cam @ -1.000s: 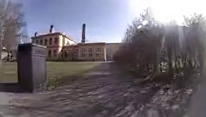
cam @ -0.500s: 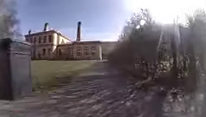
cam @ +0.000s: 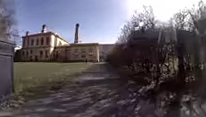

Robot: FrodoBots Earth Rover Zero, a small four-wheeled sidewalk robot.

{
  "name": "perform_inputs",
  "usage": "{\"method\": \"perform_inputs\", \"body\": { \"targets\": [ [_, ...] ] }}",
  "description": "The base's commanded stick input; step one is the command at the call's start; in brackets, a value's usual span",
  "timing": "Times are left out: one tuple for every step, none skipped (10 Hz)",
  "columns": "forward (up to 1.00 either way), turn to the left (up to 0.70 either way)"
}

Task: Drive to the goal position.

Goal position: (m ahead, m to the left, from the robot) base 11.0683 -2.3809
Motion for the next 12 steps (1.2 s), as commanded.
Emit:
{"method": "perform_inputs", "body": {
  "targets": [
    [0.85,0.00],
    [0.85,0.00],
    [0.85,0.00],
    [0.85,0.00],
    [0.85,0.00],
    [0.85,0.00],
    [0.85,0.00],
    [0.85,0.00],
    [0.85,0.00],
    [0.85,0.00],
    [0.85,0.00],
    [0.85,0.00]
  ]
}}
